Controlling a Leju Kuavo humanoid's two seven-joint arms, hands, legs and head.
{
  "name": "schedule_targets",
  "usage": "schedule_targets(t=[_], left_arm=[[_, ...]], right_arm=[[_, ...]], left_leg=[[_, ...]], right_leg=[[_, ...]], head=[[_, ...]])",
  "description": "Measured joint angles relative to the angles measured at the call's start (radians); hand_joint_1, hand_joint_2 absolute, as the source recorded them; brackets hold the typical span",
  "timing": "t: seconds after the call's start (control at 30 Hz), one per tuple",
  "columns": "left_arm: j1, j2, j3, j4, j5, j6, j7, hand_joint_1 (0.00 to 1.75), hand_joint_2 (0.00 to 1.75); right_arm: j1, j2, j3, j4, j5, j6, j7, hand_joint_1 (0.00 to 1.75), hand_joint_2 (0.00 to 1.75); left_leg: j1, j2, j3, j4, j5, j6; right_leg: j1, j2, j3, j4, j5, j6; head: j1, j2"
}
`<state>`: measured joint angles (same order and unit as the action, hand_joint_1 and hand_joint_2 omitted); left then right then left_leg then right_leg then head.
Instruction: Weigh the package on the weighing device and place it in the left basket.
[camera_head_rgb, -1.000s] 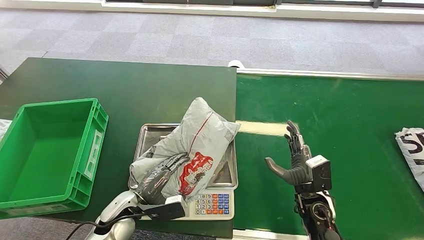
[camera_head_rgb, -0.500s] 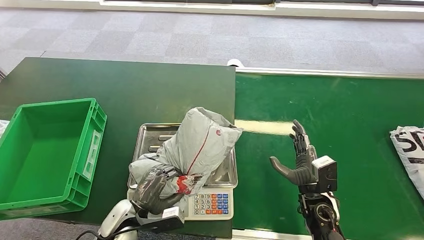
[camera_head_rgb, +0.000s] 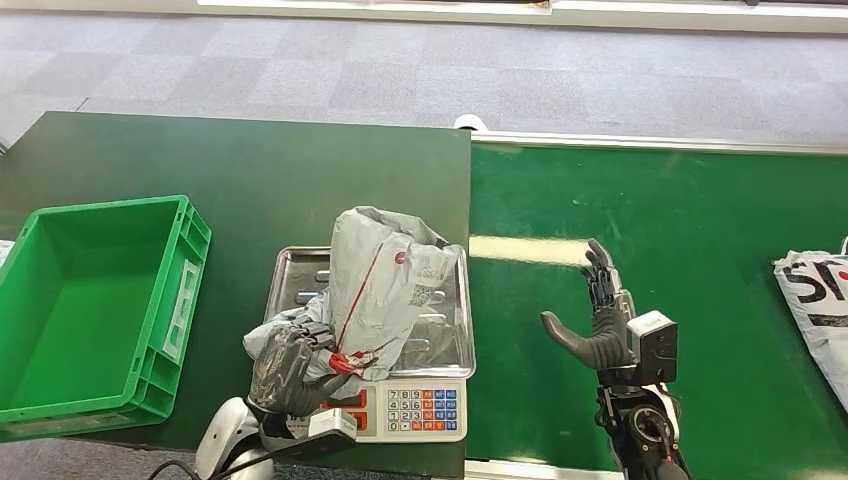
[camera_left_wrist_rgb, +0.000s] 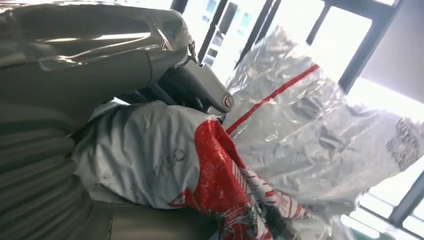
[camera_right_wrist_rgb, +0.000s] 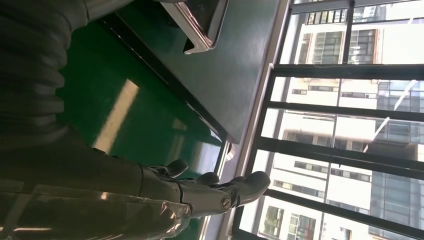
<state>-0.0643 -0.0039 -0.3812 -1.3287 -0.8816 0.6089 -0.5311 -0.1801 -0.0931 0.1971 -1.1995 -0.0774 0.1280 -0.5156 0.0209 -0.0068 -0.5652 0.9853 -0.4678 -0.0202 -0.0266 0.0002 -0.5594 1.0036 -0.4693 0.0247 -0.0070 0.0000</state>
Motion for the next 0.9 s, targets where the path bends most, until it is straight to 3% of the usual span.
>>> schedule_targets(t=[0.2, 0.5, 0.9], left_arm=[[0.026, -0.064, 0.122, -0.128, 0.037, 0.083, -0.155, 1.75, 1.75], [0.048, -0.146, 0.28, -0.387, 0.075, 0.087, -0.164, 1.75, 1.75], [0.055, -0.184, 0.36, -0.522, 0.087, 0.087, -0.165, 1.75, 1.75]], right_arm=[[0.0, 0.0, 0.006, 0.001, -0.016, -0.011, -0.004, 0.0, 1.75], [0.001, 0.0, 0.023, 0.013, -0.032, -0.023, -0.016, 0.0, 1.75], [-0.001, 0.001, 0.036, 0.018, -0.032, -0.027, -0.017, 0.0, 1.75]], left_leg=[[0.0, 0.001, -0.003, 0.0, 0.0, 0.0], [0.0, 0.001, -0.004, 0.0, 0.0, 0.0], [0.0, 0.001, -0.004, 0.0, 0.0, 0.0]], right_leg=[[0.0, 0.0, -0.003, 0.0, 0.0, 0.0], [0.0, 0.0, -0.004, 0.0, 0.0, 0.0], [0.0, 0.0, -0.004, 0.0, 0.0, 0.0]], head=[[0.0, 0.0], [0.0, 0.0], [0.0, 0.0]])
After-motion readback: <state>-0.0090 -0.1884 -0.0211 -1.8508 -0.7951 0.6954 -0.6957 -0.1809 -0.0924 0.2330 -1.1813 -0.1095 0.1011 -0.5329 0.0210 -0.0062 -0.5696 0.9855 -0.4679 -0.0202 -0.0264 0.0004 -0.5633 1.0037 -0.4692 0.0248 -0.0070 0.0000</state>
